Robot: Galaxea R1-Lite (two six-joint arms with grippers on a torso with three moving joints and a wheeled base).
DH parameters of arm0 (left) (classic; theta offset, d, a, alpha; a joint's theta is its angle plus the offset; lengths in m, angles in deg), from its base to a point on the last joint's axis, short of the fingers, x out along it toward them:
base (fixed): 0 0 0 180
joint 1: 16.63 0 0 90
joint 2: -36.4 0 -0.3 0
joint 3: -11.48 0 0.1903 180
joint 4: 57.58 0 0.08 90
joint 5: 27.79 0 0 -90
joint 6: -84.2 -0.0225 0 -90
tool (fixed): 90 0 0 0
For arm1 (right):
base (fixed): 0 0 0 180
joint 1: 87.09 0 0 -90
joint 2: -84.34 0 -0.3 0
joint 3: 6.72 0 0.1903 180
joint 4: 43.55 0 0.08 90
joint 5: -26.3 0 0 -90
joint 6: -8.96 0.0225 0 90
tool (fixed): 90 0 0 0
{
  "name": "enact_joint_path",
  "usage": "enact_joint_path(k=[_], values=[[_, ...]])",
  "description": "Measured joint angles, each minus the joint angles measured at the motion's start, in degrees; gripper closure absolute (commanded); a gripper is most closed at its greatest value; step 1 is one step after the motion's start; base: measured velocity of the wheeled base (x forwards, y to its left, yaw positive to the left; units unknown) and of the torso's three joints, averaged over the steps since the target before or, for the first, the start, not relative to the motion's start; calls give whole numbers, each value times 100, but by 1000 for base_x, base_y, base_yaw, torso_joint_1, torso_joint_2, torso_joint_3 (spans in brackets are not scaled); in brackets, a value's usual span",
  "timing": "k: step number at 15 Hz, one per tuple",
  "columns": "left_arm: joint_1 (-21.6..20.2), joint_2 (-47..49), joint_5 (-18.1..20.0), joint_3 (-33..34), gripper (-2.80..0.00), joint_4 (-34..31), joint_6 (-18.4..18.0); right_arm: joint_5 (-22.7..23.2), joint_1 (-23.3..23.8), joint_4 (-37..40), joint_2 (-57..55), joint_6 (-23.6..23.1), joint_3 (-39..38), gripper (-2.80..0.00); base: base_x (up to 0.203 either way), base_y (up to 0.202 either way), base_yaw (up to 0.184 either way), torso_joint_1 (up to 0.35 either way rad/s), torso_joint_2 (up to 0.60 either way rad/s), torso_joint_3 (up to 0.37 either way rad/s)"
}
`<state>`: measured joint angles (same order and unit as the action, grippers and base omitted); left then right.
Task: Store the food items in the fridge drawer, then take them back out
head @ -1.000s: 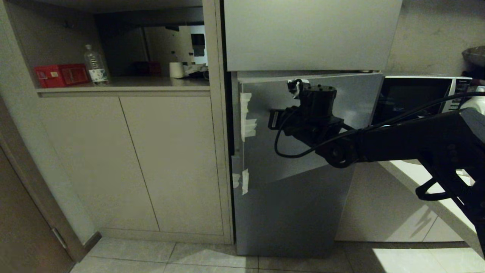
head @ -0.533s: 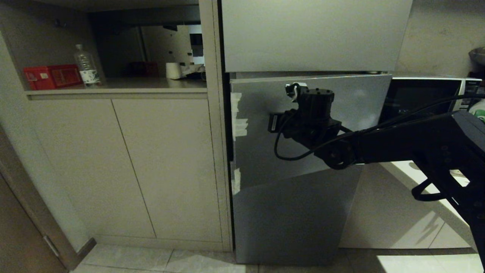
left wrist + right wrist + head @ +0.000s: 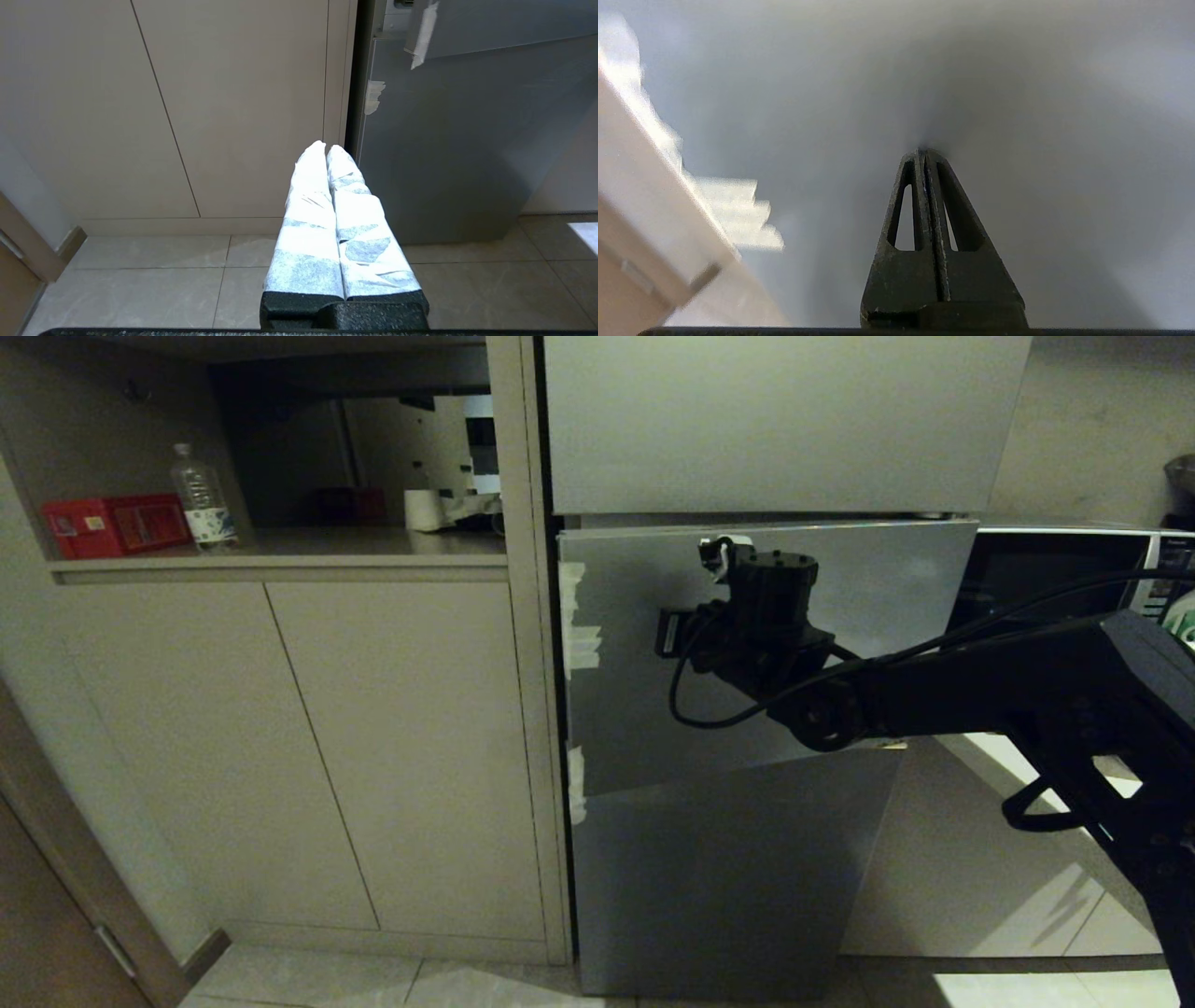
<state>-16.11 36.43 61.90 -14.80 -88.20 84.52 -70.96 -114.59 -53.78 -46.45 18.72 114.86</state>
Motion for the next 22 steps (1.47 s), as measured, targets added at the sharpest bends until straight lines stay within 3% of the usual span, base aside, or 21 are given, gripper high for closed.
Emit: enact_joint_path(k=[7,13,22], values=[[0,0,-1,-2,0,4,0,-160,2,-101,-884,-9,1175,0,0,0,0,0,0,0],[0,0,-1,2,0,6,0,-262,244,-1472,-1537,-16,1232,0,0,0,0,0,0,0],[0,0,1,0,0,2,-2,-383,278,-1985,-1781,-65,998,0,0,0,0,0,0,0]])
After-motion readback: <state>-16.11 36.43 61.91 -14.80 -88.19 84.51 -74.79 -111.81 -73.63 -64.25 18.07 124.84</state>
